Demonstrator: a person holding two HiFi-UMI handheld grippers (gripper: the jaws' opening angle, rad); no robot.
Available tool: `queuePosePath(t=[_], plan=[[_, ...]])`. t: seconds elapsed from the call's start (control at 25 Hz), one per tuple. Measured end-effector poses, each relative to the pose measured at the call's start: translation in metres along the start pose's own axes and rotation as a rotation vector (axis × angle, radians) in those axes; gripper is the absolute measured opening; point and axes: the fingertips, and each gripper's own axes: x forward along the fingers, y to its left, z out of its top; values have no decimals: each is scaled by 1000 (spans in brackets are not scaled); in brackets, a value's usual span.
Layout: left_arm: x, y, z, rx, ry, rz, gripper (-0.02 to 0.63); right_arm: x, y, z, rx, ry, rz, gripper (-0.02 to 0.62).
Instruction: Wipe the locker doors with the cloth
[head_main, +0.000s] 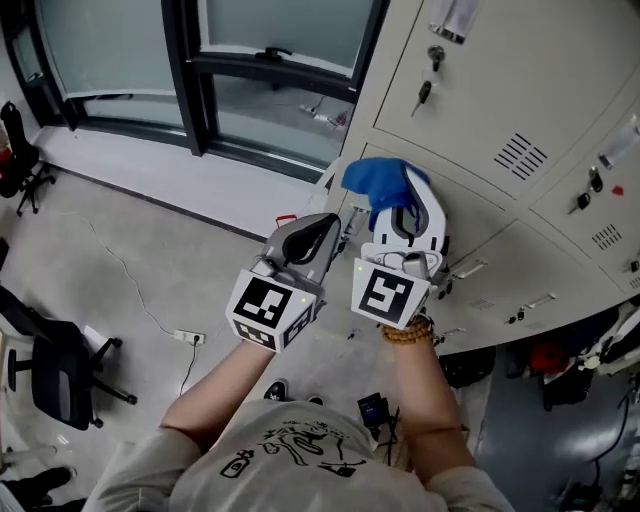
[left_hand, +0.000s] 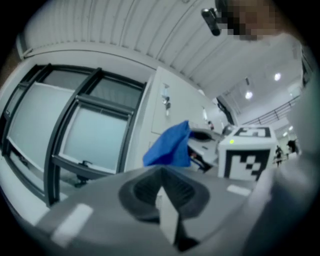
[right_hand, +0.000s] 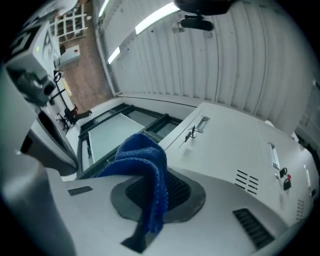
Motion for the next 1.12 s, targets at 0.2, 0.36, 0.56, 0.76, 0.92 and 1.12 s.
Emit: queuePosePath(t=[0.2,0.36,0.56,0.76,0.92,1.12], plan=[[8,24,0,8,5,25,0,30,19,-17,-156,-3,-20,28],[18,34,-5,9,17,26,0,27,24,-28,-199,-43,-43,28],[29,35,-26,-1,50,16,0,8,32,-58,-213,-33,-31,28],[41,33,-60,-16,108,5,0,-14,47,-102,-216,12,-7,28],[44,33,-91,-31,159,5,0,-30,70,-135,-213,60,34,28],[46,34,-130,-56,211,2,0,-52,109,-180,-191,127,100,28]])
